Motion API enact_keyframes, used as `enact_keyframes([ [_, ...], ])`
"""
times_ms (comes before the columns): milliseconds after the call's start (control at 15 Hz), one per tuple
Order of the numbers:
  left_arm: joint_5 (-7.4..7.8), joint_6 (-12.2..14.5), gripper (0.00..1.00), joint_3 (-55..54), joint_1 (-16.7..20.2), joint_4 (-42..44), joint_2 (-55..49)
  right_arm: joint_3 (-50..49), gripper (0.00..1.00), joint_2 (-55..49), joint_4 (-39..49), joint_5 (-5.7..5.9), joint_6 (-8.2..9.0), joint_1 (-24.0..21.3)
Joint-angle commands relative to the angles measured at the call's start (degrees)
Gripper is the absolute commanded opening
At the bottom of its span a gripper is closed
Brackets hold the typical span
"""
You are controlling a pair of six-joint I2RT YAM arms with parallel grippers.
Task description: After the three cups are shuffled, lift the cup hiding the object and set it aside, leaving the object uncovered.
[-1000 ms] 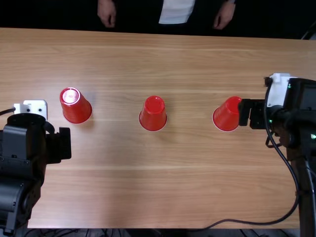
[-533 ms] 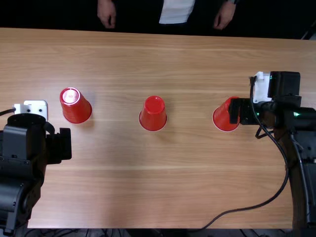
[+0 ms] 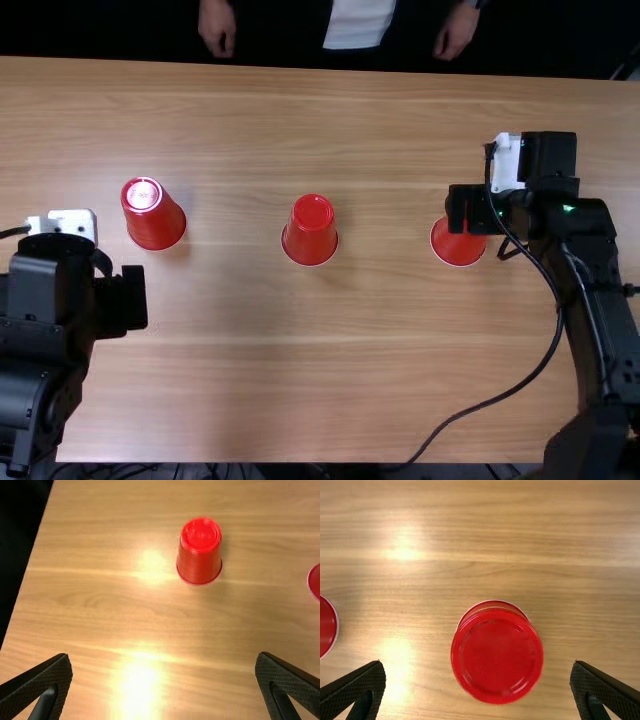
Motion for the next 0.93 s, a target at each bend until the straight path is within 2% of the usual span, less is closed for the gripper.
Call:
enact_keyframes([
  [0,0.12,-0.85,1.0,1.01,0.6,-0.98,0.06,2.48,1.0,1.9,0.18,0.24,1.37,0.45],
  [133,0.23,-0.85,1.0,0.93,0.6,-1.19,0.15,2.65,1.0,3.66,0.29,0.34,2.42,0.45],
  [867,0.12,-0.85,1.0,0.93,0.43,-1.19,0.76,3.8,1.0,12.36,-0.56,0.34,2.74,0.45],
])
